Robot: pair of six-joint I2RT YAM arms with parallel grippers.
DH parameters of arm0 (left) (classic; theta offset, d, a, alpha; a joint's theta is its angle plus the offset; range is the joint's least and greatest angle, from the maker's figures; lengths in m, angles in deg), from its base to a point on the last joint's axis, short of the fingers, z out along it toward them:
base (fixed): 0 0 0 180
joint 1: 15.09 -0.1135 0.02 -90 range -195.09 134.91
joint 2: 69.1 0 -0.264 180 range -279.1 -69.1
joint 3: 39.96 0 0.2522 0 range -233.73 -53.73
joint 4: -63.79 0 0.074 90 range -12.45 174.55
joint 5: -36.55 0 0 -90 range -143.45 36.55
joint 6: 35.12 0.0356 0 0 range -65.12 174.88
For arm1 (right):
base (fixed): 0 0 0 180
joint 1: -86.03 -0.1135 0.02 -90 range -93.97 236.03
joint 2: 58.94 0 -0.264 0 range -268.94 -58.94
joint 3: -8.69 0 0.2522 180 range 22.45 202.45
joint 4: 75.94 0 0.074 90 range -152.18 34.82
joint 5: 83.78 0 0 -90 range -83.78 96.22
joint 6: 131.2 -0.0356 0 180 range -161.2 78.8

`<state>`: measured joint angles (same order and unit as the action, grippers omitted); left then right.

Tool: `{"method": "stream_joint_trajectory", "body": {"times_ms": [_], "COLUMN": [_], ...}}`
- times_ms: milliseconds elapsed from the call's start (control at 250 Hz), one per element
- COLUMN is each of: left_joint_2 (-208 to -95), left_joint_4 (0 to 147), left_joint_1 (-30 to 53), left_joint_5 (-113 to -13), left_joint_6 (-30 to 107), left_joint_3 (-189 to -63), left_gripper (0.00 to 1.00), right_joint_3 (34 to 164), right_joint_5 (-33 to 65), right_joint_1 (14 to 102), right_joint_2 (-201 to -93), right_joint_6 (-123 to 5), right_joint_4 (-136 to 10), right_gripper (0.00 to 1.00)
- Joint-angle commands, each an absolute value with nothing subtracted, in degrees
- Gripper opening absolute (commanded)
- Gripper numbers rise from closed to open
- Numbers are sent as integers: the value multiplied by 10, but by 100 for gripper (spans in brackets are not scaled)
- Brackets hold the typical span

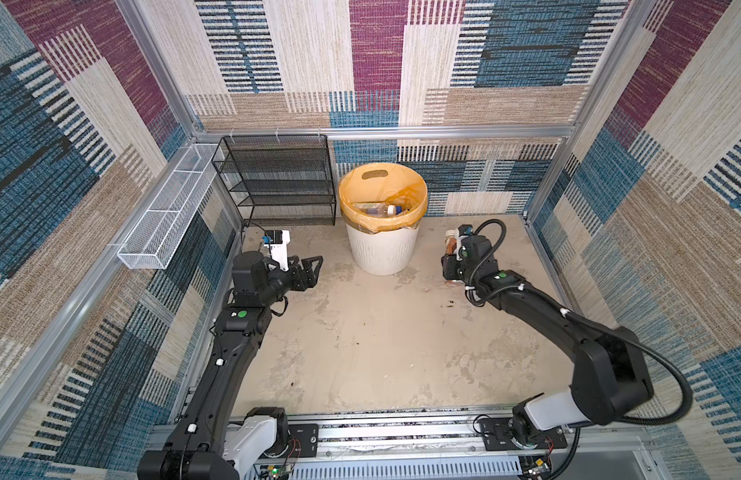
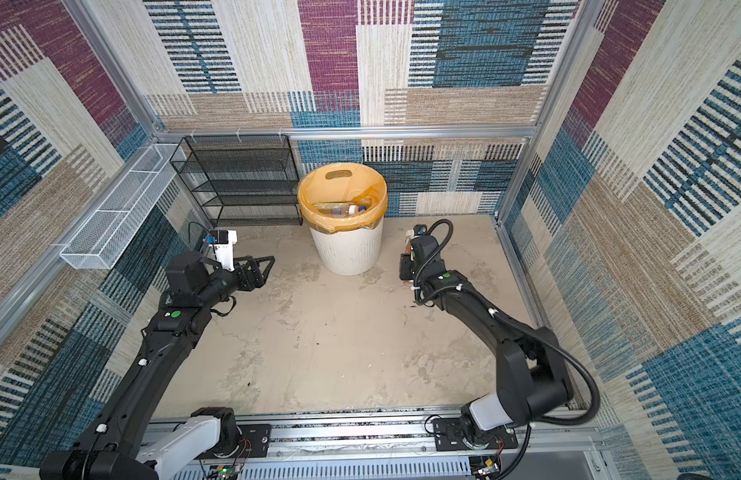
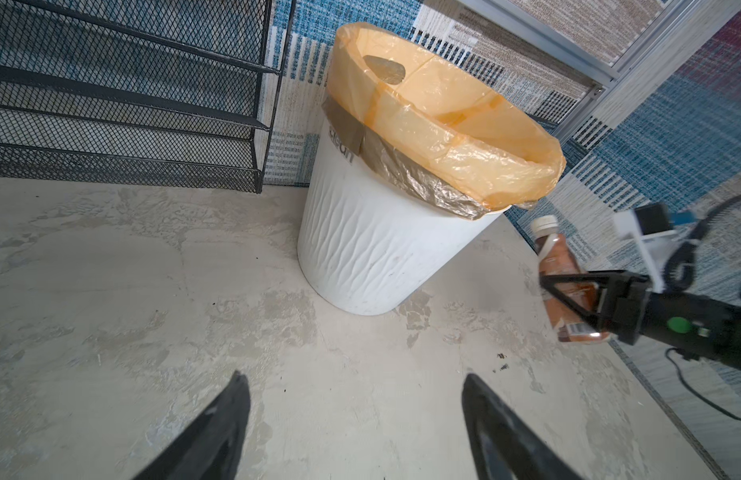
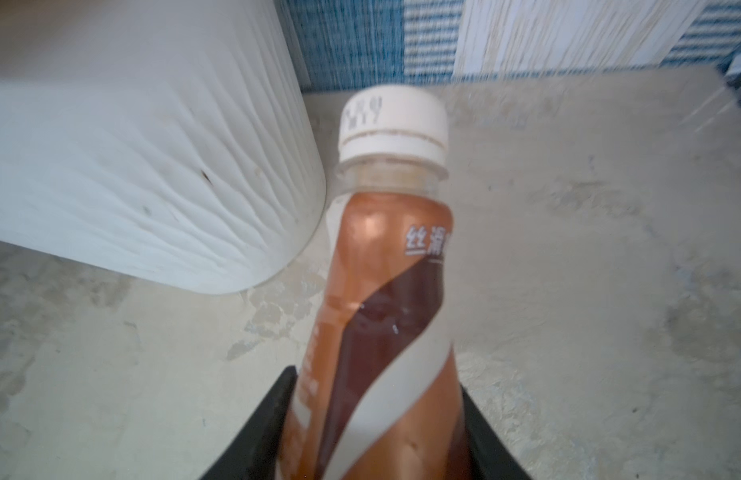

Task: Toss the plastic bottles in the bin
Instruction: 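Lift the Nescafe bottle with the right gripper up over the bin, then open the right gripper over the bin to drop the Nescafe bottle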

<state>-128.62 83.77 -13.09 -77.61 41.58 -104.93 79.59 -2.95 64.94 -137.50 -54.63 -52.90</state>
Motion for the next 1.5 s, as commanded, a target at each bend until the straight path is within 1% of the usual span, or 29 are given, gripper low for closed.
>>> {"method": "stream_joint_trajectory", "body": {"times_ms": [0, 132, 168, 264, 372, 472, 568, 652, 700, 740, 792, 824, 864, 908, 1012, 1192, 1388, 1496], "left_joint_2": [-1283, -1279, -1278, -1275, -1268, -1259, -1255, -1250, -1250, -1249, -1249, -1248, -1245, -1241, -1234, -1242, -1238, -1240], "left_joint_4": [828, 827, 823, 813, 806, 790, 783, 777, 777, 780, 785, 787, 790, 793, 793, 794, 796, 795], "left_joint_1": [-131, -131, -131, -131, -131, -131, -131, -131, -131, -131, -130, -130, -130, -130, -130, -130, -130, -130], "left_joint_5": [-775, -776, -776, -781, -786, -787, -797, -797, -796, -794, -791, -788, -785, -781, -774, -787, -775, -771], "left_joint_6": [430, 433, 432, 429, 429, 427, 424, 422, 424, 427, 429, 431, 433, 435, 439, 433, 434, 432], "left_joint_3": [-1053, -1052, -1051, -1046, -1044, -1034, -1033, -1029, -1029, -1030, -1032, -1032, -1032, -1033, -1031, -1038, -1035, -1033], "left_gripper": [81, 81, 81, 81, 81, 81, 81, 81, 81, 81, 81, 81, 80, 81, 81, 81, 81, 81], "right_joint_3": [754, 658, 641, 609, 602, 626, 680, 801, 920, 1050, 1245, 1354, 1448, 1490, 1458, 1381, 1178, 1072], "right_joint_5": [-47, -56, -68, -105, -109, -82, -22, 34, 77, 131, 179, 182, 180, 172, 155, 115, 61, 30], "right_joint_1": [648, 649, 648, 648, 648, 648, 648, 648, 648, 646, 637, 631, 631, 631, 633, 638, 655, 670], "right_joint_2": [-1271, -1076, -1033, -939, -880, -886, -956, -1095, -1206, -1308, -1448, -1523, -1584, -1608, -1579, -1519, -1392, -1338], "right_joint_6": [-534, -489, -469, -418, -381, -378, -411, -460, -488, -505, -497, -486, -488, -492, -497, -485, -481, -487], "right_joint_4": [-625, -743, -768, -808, -836, -864, -900, -865, -789, -695, -555, -482, -431, -421, -472, -488, -563, -569], "right_gripper": [50, 54, 56, 56, 56, 56, 56, 56, 56, 58, 62, 65, 71, 80, 89, 91, 91, 92]}}
